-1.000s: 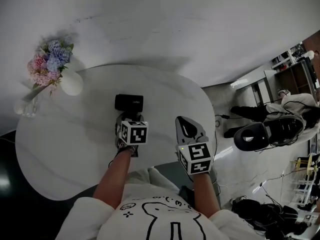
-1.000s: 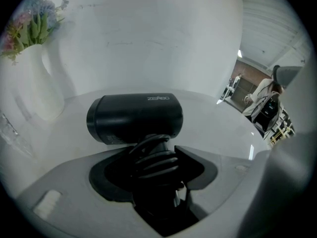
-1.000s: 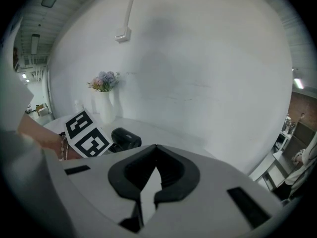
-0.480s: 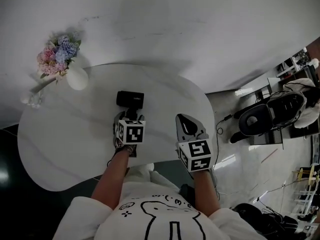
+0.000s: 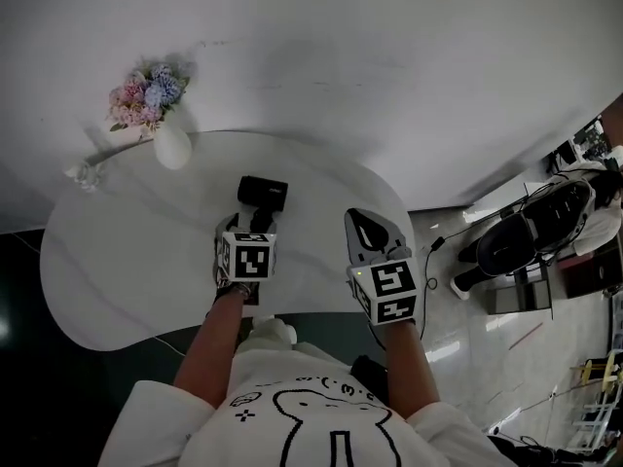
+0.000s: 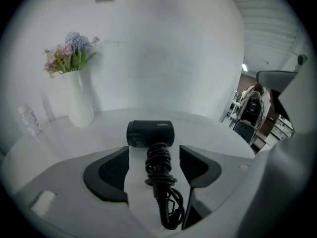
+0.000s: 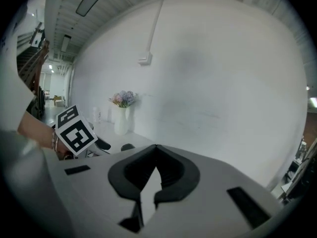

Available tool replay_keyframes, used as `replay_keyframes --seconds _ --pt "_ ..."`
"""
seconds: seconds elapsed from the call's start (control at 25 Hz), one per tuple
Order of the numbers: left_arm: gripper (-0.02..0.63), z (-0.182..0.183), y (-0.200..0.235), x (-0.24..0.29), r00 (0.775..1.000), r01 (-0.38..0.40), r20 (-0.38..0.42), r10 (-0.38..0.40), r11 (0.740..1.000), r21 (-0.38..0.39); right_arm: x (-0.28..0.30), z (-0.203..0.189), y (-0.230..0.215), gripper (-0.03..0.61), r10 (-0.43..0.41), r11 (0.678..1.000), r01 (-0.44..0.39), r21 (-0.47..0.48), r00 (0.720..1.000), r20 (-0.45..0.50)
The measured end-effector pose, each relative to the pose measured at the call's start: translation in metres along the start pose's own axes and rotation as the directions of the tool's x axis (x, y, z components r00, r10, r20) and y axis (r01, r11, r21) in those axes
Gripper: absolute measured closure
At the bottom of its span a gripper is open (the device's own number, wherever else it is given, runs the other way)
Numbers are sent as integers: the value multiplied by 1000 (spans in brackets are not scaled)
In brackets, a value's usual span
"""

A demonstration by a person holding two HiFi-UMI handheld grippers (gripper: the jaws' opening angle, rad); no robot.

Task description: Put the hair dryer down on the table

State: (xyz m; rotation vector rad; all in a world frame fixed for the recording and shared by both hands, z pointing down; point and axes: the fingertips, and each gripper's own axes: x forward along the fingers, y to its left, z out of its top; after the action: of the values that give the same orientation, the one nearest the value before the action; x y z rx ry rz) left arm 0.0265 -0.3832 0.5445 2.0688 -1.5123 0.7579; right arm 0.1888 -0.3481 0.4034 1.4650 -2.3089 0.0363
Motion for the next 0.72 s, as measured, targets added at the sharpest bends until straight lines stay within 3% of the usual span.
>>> replay_keyframes --seconds 0.16,0.44,0.72 --pt "305 15 6 -25 996 -15 89 12 999 31 -12 13 -3 581 -8 1000 7 14 999 50" --pt "305 41 21 -72 968 -5 250 -9 999 52 -29 25 -8 581 -34 997 26 75 993 115" --pt "305 65 23 -118 913 37 399 -78 993 111 -41 22 2 581 -24 992 6 126 989 145"
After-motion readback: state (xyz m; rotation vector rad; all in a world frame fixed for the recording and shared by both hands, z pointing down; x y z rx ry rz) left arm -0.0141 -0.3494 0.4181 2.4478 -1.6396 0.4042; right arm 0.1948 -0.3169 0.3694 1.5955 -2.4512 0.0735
